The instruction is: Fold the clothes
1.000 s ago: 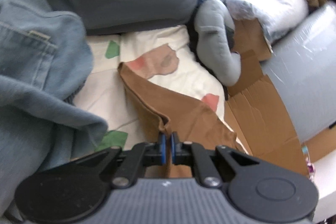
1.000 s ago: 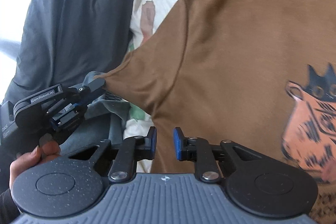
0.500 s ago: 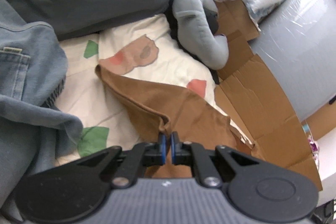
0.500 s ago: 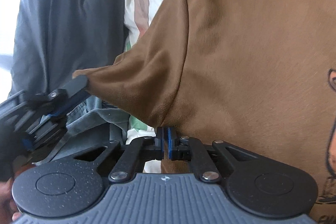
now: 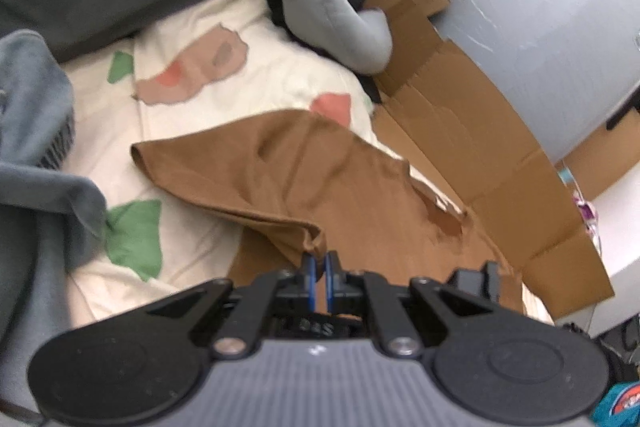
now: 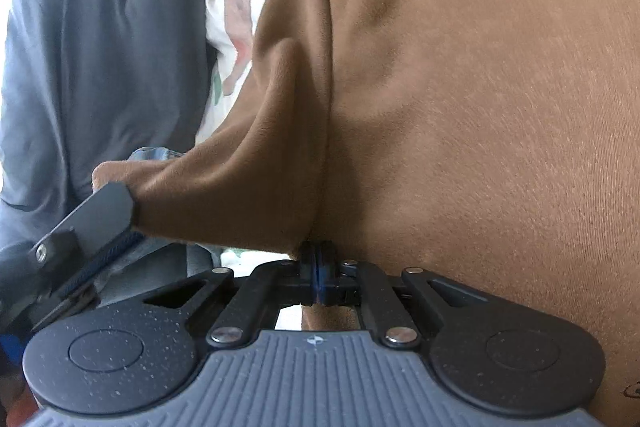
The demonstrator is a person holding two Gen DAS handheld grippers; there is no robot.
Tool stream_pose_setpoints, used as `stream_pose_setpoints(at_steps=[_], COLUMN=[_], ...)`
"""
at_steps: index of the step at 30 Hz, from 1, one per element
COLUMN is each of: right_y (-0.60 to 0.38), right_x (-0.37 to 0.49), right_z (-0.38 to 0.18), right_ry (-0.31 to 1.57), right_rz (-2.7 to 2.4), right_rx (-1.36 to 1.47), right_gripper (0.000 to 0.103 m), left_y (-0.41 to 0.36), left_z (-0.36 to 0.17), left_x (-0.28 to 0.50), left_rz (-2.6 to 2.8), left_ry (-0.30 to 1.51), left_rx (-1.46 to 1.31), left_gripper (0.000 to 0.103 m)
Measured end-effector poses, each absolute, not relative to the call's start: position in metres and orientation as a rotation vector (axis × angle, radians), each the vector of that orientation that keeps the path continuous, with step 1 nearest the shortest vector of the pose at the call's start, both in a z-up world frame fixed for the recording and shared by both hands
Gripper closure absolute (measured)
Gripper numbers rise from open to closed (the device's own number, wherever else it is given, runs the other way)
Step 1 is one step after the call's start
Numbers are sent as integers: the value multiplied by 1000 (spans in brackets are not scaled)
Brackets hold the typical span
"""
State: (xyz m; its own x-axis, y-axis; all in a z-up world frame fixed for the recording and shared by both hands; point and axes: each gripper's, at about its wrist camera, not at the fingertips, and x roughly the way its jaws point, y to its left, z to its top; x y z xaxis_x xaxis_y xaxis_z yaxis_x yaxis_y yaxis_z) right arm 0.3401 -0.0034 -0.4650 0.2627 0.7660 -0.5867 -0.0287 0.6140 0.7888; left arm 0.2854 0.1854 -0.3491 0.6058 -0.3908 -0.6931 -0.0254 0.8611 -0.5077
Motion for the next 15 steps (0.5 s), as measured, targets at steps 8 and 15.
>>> stream_pose_setpoints(at_steps=[8,15], right_y=[-9,-23], right_x=[329,312], right_z=[-469,-463], right_ry=[1180,1220], right_rz=[612,681], right_rx=[773,717], right_gripper=[97,76], left_y=[173,176], left_z=[-360,-359], left_x=[291,286], left_rz=[-263,-328], left_ry=[988,1069], left_rx=[-472,-423], left_gripper=[98,83])
